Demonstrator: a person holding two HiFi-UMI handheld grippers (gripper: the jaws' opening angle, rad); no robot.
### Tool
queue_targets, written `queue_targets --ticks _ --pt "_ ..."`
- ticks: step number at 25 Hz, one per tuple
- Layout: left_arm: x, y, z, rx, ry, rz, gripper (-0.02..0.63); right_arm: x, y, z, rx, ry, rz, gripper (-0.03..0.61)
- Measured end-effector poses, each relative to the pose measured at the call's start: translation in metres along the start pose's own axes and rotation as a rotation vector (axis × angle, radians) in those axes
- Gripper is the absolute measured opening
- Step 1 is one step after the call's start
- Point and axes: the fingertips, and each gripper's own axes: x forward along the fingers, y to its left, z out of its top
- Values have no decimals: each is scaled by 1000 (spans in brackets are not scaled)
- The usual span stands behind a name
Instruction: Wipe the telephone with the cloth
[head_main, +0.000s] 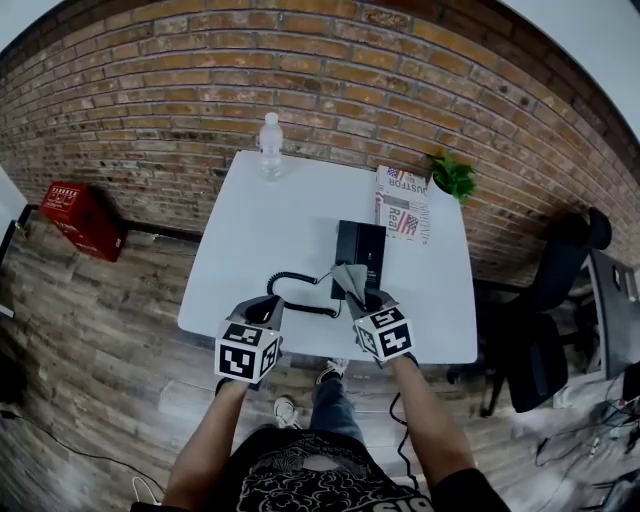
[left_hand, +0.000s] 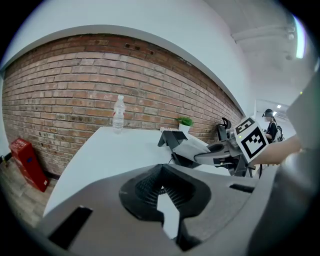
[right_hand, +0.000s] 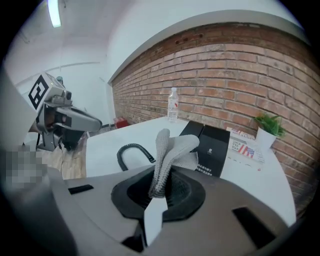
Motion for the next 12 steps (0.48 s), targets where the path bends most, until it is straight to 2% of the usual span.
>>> queue_targets --ticks 6,12 --pt "7 -1 11 3 -13 -7 5 -10 -25 28 -30 -33 -45 11" --pt "17 4 21 -6 -25 -2 5 -12 -49 72 -96 -71 -67 11"
